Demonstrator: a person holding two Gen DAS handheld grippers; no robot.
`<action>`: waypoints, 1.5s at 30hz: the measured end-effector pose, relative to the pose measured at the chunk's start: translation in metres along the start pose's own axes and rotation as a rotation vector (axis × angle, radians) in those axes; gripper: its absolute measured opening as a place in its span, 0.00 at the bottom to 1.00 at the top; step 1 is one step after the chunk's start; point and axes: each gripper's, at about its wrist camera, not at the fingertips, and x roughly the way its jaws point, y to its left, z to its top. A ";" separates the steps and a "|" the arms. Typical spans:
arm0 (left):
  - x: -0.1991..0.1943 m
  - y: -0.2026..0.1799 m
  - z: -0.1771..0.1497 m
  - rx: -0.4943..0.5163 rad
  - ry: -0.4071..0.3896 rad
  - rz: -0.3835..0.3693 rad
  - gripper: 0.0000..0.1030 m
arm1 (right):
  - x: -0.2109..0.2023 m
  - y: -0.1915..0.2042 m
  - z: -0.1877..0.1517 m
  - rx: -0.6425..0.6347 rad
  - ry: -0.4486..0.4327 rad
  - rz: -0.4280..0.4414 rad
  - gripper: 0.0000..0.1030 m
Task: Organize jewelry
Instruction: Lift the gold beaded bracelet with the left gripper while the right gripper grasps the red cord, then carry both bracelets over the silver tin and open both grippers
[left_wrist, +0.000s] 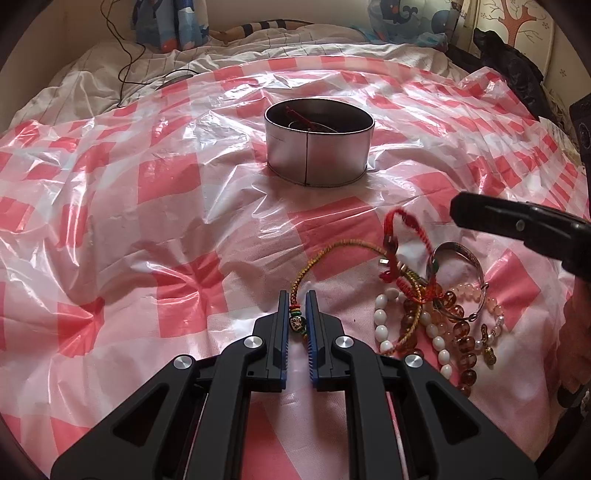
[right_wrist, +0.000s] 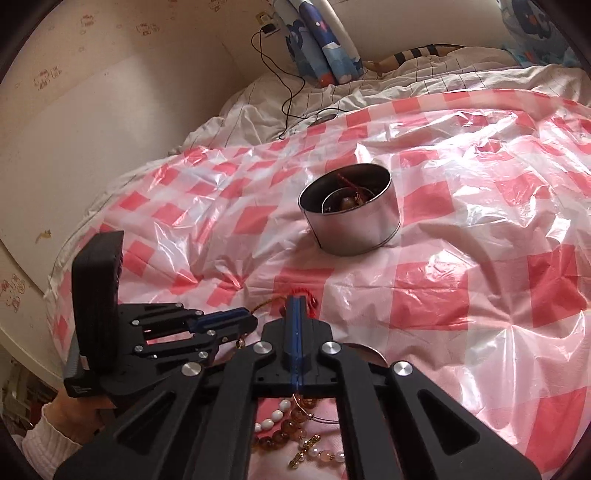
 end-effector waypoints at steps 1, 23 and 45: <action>0.000 0.000 0.000 0.001 0.000 0.001 0.08 | -0.003 -0.001 0.002 0.009 -0.018 0.002 0.00; 0.006 -0.003 -0.001 0.011 0.020 0.000 0.08 | 0.024 0.015 -0.012 -0.074 0.082 -0.044 0.06; -0.012 -0.008 0.005 0.040 -0.071 0.022 0.08 | -0.004 -0.008 0.003 0.040 -0.004 -0.011 0.04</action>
